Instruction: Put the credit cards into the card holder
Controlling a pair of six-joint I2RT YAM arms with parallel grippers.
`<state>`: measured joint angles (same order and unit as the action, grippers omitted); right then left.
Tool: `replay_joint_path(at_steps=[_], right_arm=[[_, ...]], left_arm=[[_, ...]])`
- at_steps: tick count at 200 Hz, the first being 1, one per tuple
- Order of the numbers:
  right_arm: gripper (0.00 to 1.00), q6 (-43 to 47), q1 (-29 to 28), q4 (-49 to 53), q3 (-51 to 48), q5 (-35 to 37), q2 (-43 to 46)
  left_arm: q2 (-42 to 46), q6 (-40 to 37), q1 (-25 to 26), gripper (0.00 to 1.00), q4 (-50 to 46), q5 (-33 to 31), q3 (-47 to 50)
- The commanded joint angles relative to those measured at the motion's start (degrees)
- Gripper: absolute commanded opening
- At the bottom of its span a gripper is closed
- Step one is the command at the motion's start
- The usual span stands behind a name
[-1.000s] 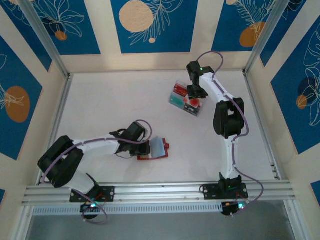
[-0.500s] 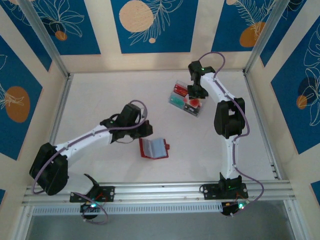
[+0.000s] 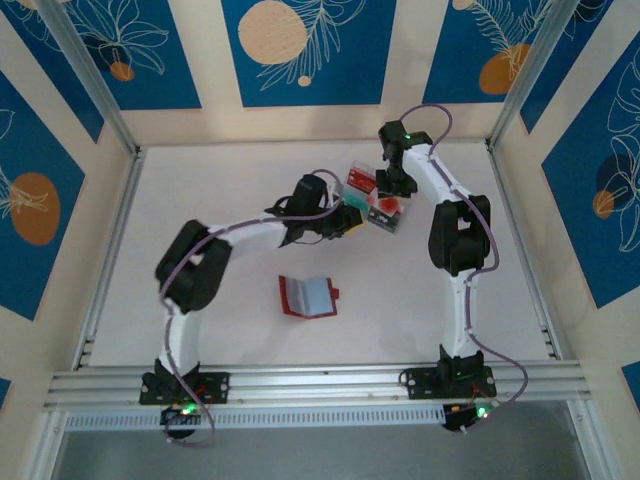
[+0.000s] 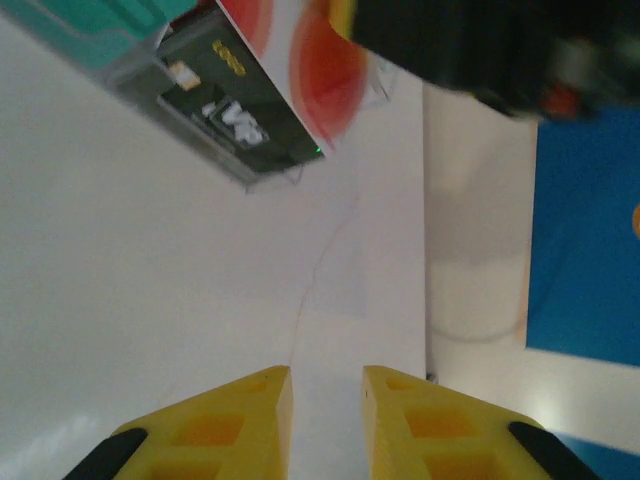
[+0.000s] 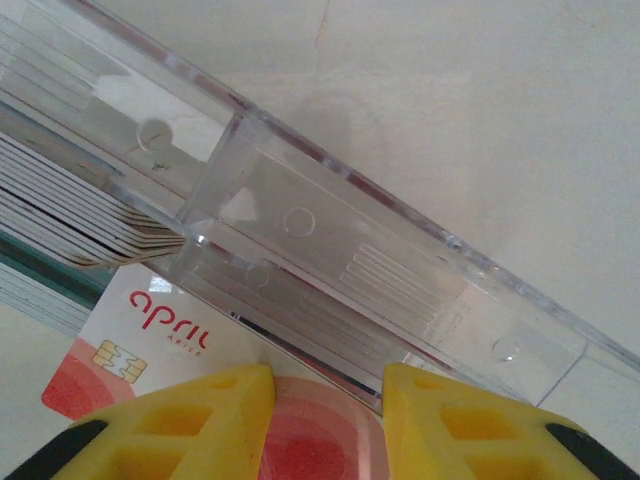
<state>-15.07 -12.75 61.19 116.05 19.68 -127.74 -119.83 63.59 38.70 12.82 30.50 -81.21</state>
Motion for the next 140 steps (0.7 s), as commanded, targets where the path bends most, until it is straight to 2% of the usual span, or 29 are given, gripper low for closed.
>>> replay_joint_path(at_steps=[1,31,85,140], right_arm=[[0.36,-1.0,0.6,3.1,-1.7,-1.4,-5.4],[0.36,-0.9,0.7,3.2,-1.6,-1.8,-5.6],[0.35,-0.9,0.7,3.2,-1.6,-2.8,-6.2],[0.34,-0.8,1.0,3.4,-1.4,-3.6,-6.6]], left_arm=[[-7.0,10.0,-1.1,0.24,14.8,3.2,-6.9],[-14.1,15.7,-1.9,0.23,20.9,0.4,-11.4],[-17.6,18.9,-2.2,0.25,24.4,-3.8,-12.3],[-18.5,18.8,-2.5,0.25,23.3,-4.2,-11.4]])
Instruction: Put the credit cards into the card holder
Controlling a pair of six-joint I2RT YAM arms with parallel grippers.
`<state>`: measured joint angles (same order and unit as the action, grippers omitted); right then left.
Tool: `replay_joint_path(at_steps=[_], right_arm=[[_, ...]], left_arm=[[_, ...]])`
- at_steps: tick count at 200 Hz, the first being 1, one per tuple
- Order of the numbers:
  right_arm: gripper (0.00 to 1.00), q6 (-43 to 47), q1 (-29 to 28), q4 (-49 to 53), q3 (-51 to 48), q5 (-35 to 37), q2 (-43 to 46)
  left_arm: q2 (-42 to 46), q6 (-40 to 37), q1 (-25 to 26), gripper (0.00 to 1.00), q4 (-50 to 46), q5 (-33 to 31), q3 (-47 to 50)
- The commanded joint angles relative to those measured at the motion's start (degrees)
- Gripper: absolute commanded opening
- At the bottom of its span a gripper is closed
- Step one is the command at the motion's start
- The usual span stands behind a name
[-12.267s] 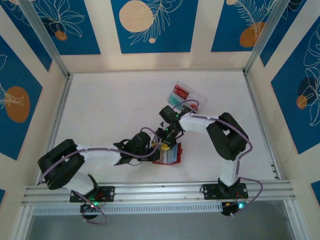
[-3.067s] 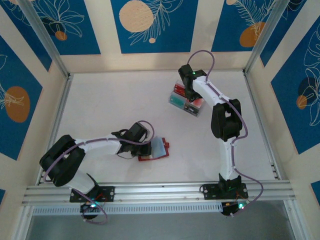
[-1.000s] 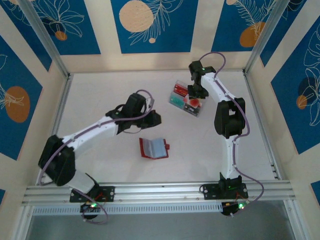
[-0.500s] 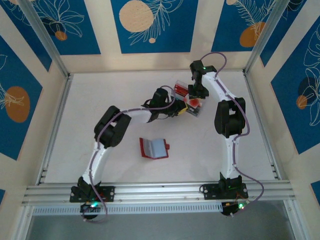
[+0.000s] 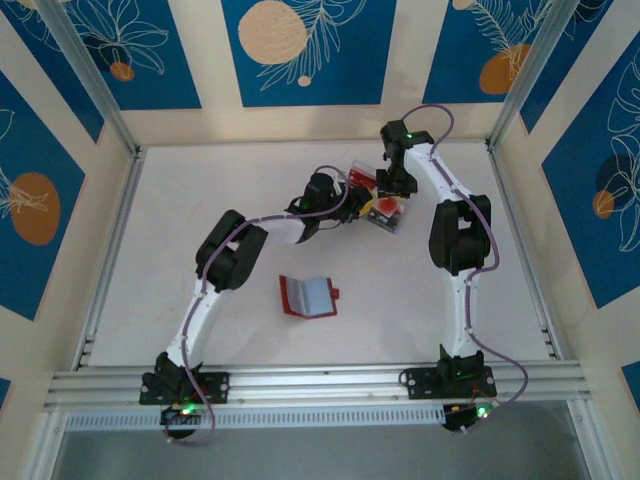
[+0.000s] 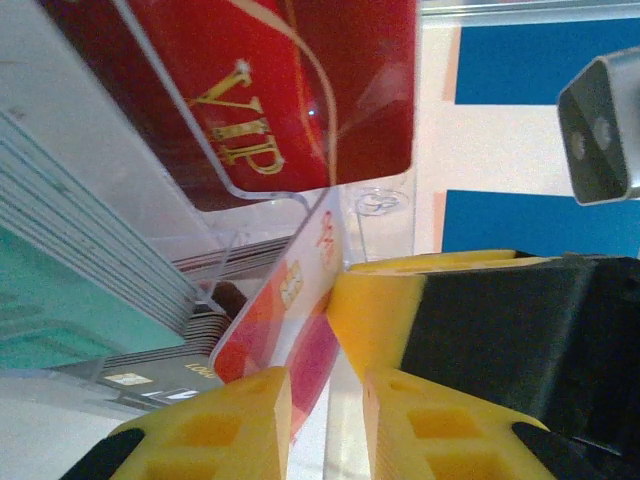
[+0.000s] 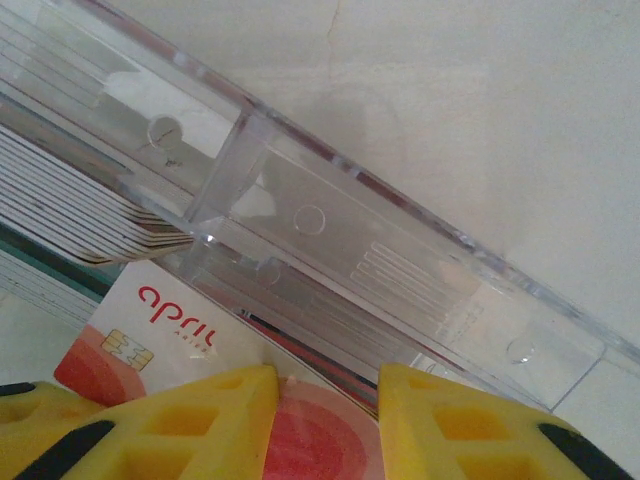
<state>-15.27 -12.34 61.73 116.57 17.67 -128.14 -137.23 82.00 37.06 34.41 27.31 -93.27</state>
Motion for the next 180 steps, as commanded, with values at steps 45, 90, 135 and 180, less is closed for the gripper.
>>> replay_joint_path(at_steps=[45,90,135,180], right_arm=[[0.34,-0.8,0.8,3.3,-1.3,-1.7,-7.0],[0.34,-0.9,1.1,3.9,-0.4,-1.8,-7.9],[0.34,-0.8,1.1,4.1,-0.2,-1.6,-8.3],[0.33,-0.7,1.1,4.3,-0.1,-2.0,-8.4]], left_arm=[[0.7,-0.5,-0.9,0.29,1.4,-0.5,2.9],[0.6,0.0,-1.0,0.35,2.2,-0.5,3.5],[-0.1,-1.2,-0.7,0.34,0.6,-0.6,1.0],[-2.0,-0.5,-0.6,0.27,0.4,-1.1,-1.1]])
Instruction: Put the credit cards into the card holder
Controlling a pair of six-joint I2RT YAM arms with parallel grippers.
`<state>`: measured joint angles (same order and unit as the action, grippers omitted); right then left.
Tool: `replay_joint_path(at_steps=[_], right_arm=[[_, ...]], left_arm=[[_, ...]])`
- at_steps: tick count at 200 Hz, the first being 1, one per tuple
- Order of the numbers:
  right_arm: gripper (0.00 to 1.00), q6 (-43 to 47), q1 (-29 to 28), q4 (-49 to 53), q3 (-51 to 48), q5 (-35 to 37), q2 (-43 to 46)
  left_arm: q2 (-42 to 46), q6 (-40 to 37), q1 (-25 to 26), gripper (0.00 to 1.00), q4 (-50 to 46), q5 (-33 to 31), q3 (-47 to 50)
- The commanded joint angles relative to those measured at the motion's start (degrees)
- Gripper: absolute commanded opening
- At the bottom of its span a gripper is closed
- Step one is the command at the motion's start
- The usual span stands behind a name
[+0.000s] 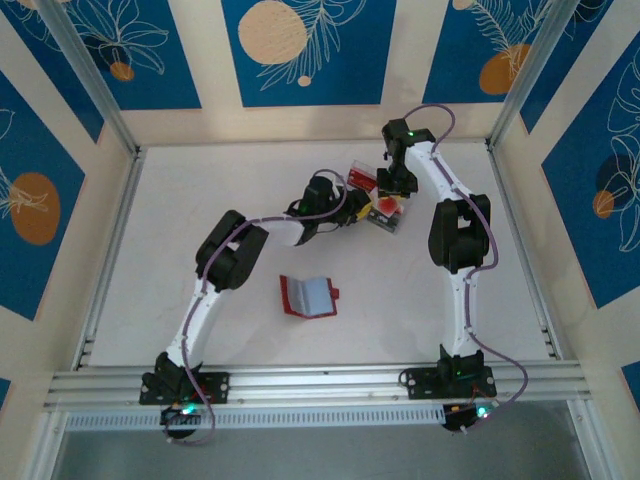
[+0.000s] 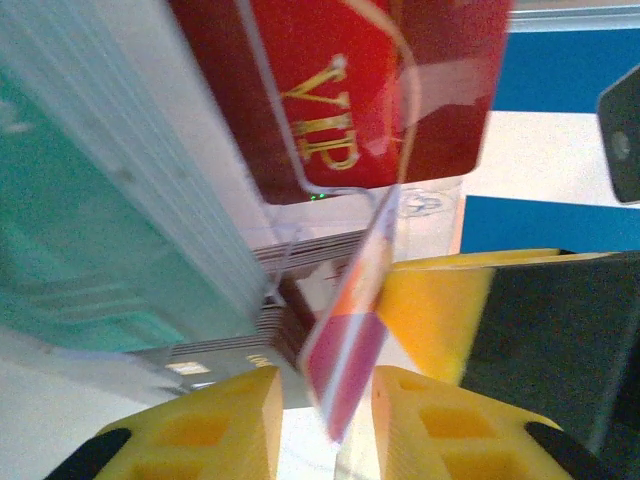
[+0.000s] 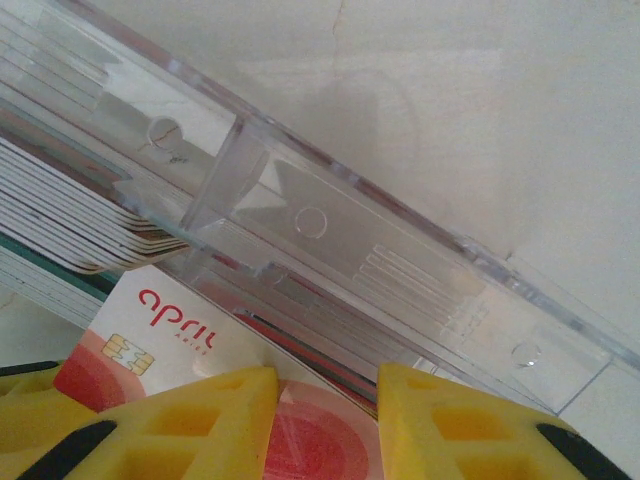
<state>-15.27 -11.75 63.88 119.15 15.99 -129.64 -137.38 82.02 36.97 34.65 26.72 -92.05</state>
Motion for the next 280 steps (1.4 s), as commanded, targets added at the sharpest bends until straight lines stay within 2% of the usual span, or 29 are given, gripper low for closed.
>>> replay_joint_path(at_steps=[1,68,93,114,153,187,219,280], right_arm=[[0.34,-0.7,0.5,2.1,-2.7,-0.4,-6.8],[0.33,-0.6,0.5,2.2,-2.3,-1.7,-6.8],[0.33,-0.5,0.5,2.4,-2.3,-2.2,-6.6],[0.34,-0.4,0.5,2.2,-2.4,-3.3,-5.7],[0.38,-1.0,0.5,2.0,-1.8,-5.1,-2.5],[0.49,-2.7,0.7,1.7,-0.4,-6.4,1.5],[0.52,-5.1,1.6,0.0,0.1,-7.0,5.2],[0.54,-11.8,9.2,-8.2,-5.7,-7.9,11.9]], left_arm=[[-1.8,-0.5,-0.5,0.27,0.1,-0.5,-2.4],[-3.5,-0.3,-0.5,0.21,-0.6,-0.6,-4.6],[-3.4,-0.2,-0.5,0.12,-0.1,-0.4,-4.5],[-3.7,-0.2,-0.5,0.00,0.8,-0.2,-4.9],[-3.0,0.0,-0.7,0.00,2.3,0.2,-4.2],[-0.3,1.2,-1.0,0.00,3.9,0.2,0.1],[2.1,2.5,-1.6,0.00,6.3,1.3,3.8],[8.3,4.1,-2.6,0.00,8.5,3.3,10.7]])
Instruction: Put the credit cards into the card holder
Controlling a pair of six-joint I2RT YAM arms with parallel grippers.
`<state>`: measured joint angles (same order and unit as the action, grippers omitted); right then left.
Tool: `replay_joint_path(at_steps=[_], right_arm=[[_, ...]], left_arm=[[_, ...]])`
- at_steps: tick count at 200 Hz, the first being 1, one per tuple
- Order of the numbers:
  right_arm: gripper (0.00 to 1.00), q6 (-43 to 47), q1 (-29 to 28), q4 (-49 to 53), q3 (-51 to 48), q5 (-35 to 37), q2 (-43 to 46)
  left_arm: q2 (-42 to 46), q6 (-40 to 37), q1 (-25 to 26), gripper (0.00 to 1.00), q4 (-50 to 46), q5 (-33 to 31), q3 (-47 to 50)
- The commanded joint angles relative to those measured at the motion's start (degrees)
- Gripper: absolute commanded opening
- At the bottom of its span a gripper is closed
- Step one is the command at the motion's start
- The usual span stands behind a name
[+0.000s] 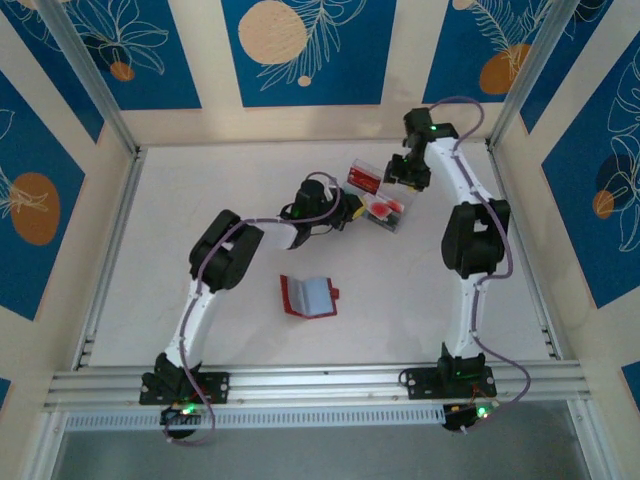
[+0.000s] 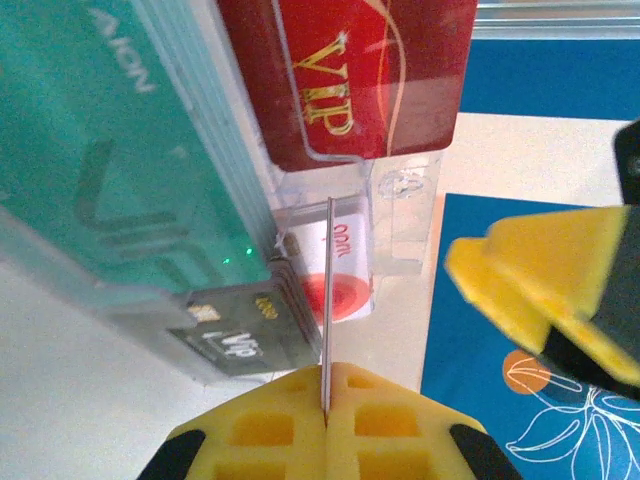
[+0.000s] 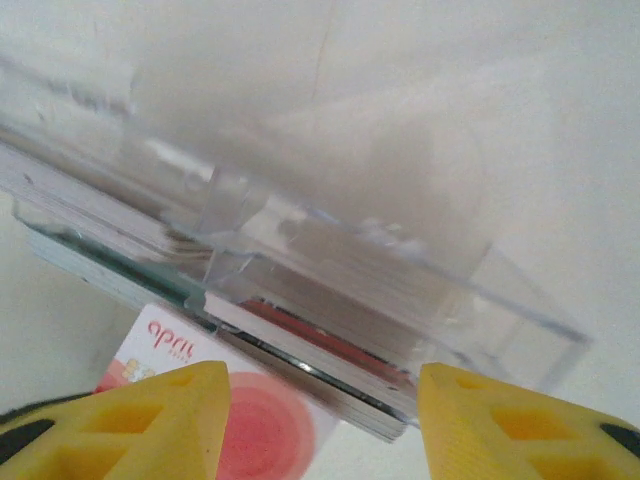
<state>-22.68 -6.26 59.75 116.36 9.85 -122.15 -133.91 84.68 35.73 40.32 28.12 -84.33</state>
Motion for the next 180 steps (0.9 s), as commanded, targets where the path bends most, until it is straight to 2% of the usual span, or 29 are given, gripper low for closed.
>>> replay_joint_path(at_steps=[1,33,71,110,180], right_arm=[[0.54,-4.5,3.7,-4.2,-3.0,-1.8,4.4],[0.54,-7.4,8.2,-5.7,-3.5,-4.5,2.0],[0.54,-11.8,13.2,-13.0,-6.0,-20.9,-2.1],[0.55,-10.2,11.4,-14.0,-6.4,-24.3,-4.2],[0.54,-10.5,6.4,-21.2,-21.2,-29.1,1.3]], left_arm=[[5.0,1.4,-1.4,0.00,3.0,1.9,3.1],[10.4,3.4,-1.7,0.00,5.5,3.9,8.3],[16.7,10.1,-2.0,0.00,13.6,5.7,17.5],[23.7,13.0,-2.1,0.00,17.3,8.1,25.3],[31.4,17.1,-2.4,0.00,22.5,14.1,33.2]])
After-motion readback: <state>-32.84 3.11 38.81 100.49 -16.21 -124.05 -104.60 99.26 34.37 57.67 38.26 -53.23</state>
